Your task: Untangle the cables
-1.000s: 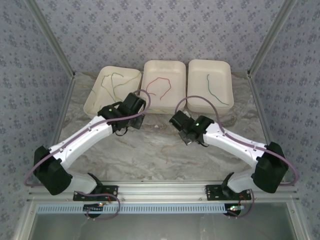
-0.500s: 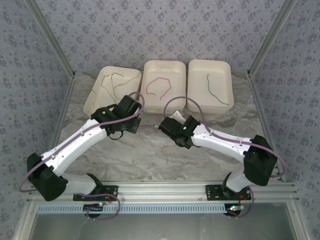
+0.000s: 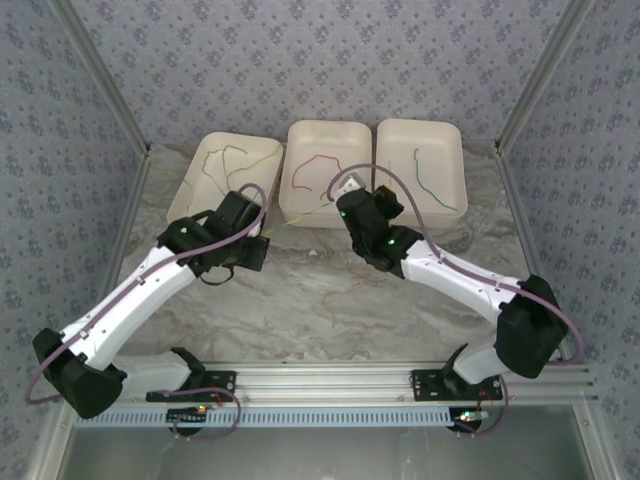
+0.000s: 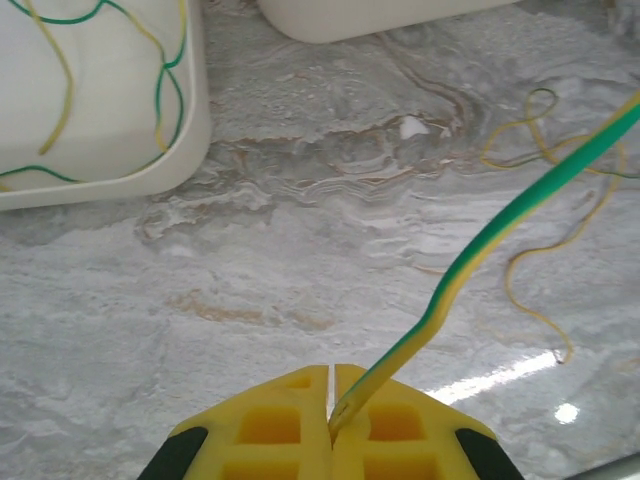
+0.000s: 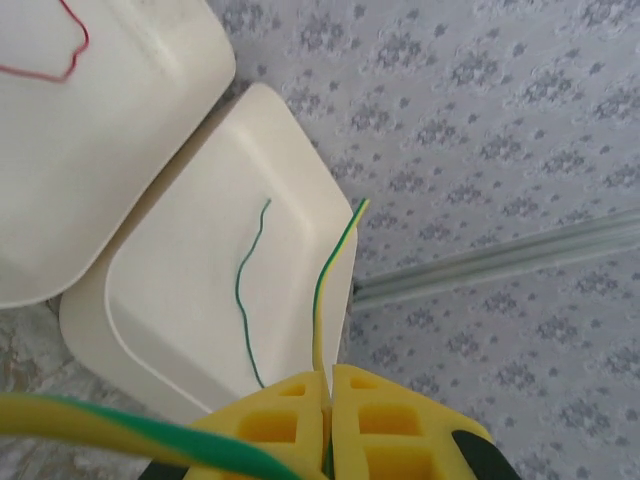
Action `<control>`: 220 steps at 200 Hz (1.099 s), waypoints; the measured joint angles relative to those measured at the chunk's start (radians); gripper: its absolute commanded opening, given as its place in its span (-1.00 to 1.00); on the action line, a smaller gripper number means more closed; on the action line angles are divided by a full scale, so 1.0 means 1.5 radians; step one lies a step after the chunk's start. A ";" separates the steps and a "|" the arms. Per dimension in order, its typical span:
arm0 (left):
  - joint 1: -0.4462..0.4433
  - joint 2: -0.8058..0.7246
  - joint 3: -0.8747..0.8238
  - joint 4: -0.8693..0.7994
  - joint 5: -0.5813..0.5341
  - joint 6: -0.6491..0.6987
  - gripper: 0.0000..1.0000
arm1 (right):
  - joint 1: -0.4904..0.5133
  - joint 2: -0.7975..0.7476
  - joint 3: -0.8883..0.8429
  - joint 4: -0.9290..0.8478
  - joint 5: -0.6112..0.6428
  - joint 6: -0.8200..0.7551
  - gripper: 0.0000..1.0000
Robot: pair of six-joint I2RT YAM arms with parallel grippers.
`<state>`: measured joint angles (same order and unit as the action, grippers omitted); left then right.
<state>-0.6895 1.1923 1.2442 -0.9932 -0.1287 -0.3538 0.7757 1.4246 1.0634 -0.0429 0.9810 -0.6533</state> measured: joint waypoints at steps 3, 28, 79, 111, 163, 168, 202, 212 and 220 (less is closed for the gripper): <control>0.000 -0.002 -0.001 0.001 0.003 -0.001 -1.00 | -0.001 -0.006 -0.006 0.011 -0.006 -0.009 -1.00; 0.001 -0.025 -0.011 -0.004 0.025 -0.009 -1.00 | -0.001 -0.036 -0.036 0.072 -0.054 -0.083 -0.38; 0.024 -0.014 0.013 0.005 0.090 -0.044 -1.00 | 0.033 -0.099 -0.033 -0.044 -0.215 -0.050 0.62; 0.076 0.018 0.103 0.030 0.137 -0.065 -1.00 | 0.059 -0.181 -0.029 -0.128 -0.275 0.036 0.61; 0.225 0.027 0.176 0.113 0.245 -0.117 -1.00 | 0.040 -0.391 -0.039 -0.175 -0.331 0.282 0.47; 0.246 0.028 0.175 0.126 0.257 -0.126 -1.00 | 0.037 -0.408 -0.045 -0.176 -0.334 0.311 0.47; 0.362 0.037 0.133 0.246 0.325 -0.203 -1.00 | 0.033 -0.505 -0.120 -0.188 -0.385 0.498 0.45; 0.390 0.042 0.113 0.283 0.337 -0.232 -1.00 | 0.033 -0.520 -0.140 -0.189 -0.403 0.545 0.43; 0.410 0.045 0.094 0.315 0.346 -0.259 -1.00 | 0.034 -0.530 -0.156 -0.189 -0.418 0.580 0.42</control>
<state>-0.0746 1.2598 1.3853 -0.5201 0.3901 -0.7425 0.8265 0.6300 0.8299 -0.3267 0.3534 0.2165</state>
